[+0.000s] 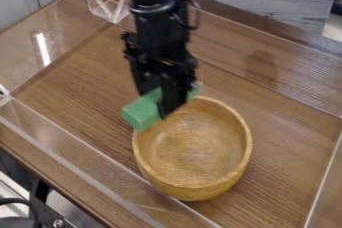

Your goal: Put the green block in the brown bowl

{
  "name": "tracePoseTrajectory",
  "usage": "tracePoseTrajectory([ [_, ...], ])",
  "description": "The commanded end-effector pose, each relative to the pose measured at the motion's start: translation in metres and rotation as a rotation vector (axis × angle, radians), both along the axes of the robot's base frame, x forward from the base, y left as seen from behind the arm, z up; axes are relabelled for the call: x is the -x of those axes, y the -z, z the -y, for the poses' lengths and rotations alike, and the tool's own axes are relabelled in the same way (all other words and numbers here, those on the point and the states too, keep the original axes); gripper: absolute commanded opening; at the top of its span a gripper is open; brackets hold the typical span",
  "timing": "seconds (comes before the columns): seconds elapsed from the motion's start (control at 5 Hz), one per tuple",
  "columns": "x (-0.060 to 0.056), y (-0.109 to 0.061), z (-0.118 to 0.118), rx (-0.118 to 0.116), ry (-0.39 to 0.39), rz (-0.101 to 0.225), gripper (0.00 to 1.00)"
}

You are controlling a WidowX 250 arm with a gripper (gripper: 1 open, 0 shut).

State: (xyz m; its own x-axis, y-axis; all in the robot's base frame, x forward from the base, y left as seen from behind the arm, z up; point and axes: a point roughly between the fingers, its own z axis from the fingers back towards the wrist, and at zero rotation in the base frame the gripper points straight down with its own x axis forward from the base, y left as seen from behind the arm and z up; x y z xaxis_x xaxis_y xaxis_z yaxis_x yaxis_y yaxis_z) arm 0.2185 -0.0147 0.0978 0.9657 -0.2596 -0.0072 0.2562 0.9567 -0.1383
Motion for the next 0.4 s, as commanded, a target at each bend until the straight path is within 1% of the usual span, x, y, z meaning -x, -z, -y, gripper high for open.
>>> tracePoseTrajectory([
  [0.0,0.014,-0.006,0.044,-0.005,0.082,0.053,0.0],
  [0.2,0.029,-0.004,0.087,-0.015,0.149,0.066,0.0],
])
